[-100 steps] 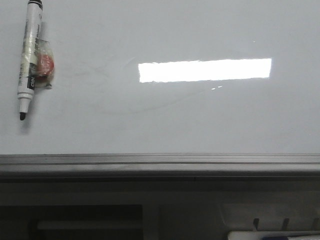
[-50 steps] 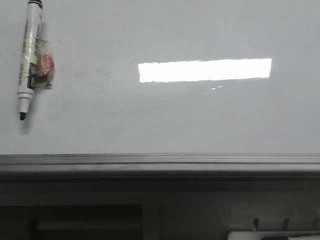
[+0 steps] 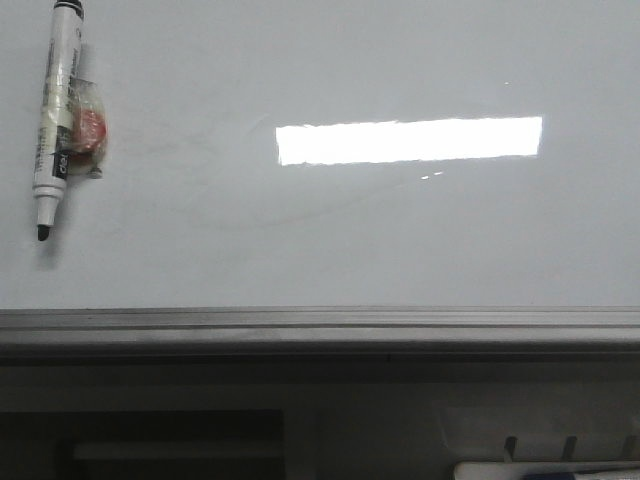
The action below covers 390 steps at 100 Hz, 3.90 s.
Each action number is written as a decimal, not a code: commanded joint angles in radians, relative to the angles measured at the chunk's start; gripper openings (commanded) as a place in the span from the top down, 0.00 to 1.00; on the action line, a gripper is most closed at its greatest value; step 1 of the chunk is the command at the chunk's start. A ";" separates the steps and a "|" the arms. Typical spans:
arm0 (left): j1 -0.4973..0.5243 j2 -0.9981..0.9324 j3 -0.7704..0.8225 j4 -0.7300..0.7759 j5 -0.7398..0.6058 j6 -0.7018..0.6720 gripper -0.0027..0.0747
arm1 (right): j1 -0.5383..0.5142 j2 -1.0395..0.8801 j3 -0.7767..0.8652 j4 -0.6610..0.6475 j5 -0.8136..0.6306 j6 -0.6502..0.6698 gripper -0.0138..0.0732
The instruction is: Write number 3 on whiteboard
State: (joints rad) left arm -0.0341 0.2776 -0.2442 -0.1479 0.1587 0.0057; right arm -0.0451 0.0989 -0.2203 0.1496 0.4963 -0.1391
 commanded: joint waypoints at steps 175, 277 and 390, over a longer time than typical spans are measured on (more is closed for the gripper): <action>-0.699 0.793 -0.108 -0.108 -0.433 0.154 0.99 | 0.187 0.123 -0.145 0.303 0.100 -0.310 0.90; -0.699 0.721 -0.107 0.719 -0.536 0.154 0.99 | 0.803 0.972 -0.629 0.471 -0.014 -0.781 0.28; -0.699 0.732 -0.107 0.717 -0.550 0.154 0.99 | 0.883 1.140 -0.736 0.464 -0.082 -0.808 0.91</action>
State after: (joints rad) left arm -0.7331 1.0164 -0.3260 0.5887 -0.3193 0.1635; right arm 0.8396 1.2622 -0.9212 0.5933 0.4507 -0.9426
